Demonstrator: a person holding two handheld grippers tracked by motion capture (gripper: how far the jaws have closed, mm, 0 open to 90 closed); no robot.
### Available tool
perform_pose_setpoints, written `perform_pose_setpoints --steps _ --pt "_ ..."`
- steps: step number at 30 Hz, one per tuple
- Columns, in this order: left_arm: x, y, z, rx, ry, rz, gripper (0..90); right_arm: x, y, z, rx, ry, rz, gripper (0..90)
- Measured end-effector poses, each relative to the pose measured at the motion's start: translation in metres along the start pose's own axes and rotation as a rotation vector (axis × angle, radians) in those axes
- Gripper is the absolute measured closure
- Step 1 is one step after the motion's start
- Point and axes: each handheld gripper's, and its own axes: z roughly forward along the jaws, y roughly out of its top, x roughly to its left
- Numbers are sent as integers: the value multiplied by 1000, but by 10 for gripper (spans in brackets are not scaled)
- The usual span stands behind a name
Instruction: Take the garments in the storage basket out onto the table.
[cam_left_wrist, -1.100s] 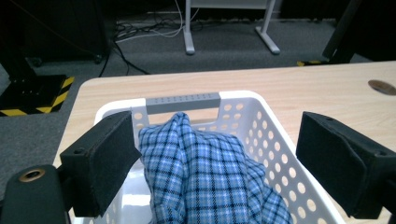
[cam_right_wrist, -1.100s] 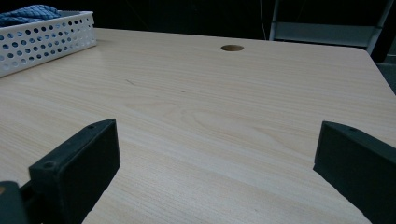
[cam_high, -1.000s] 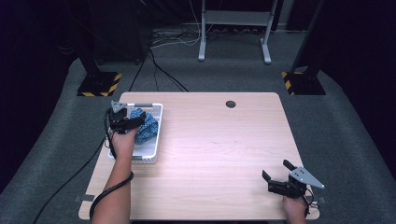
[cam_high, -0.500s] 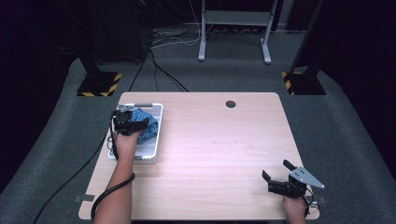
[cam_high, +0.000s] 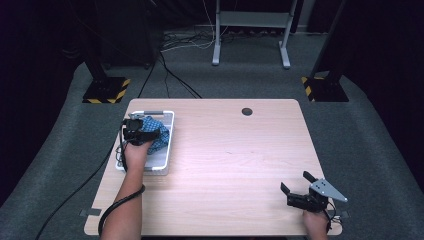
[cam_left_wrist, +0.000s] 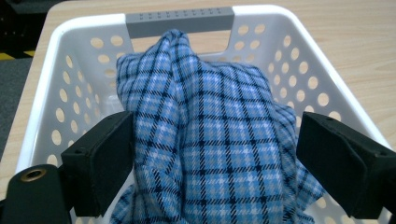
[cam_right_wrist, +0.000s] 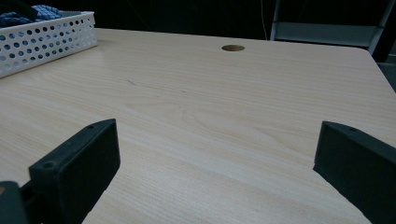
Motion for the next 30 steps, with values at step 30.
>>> perform_pose_setpoints --steps 30 --pt "3 -4 18 154 -18 -33 160 0 0 0 -1 2 -1 0"
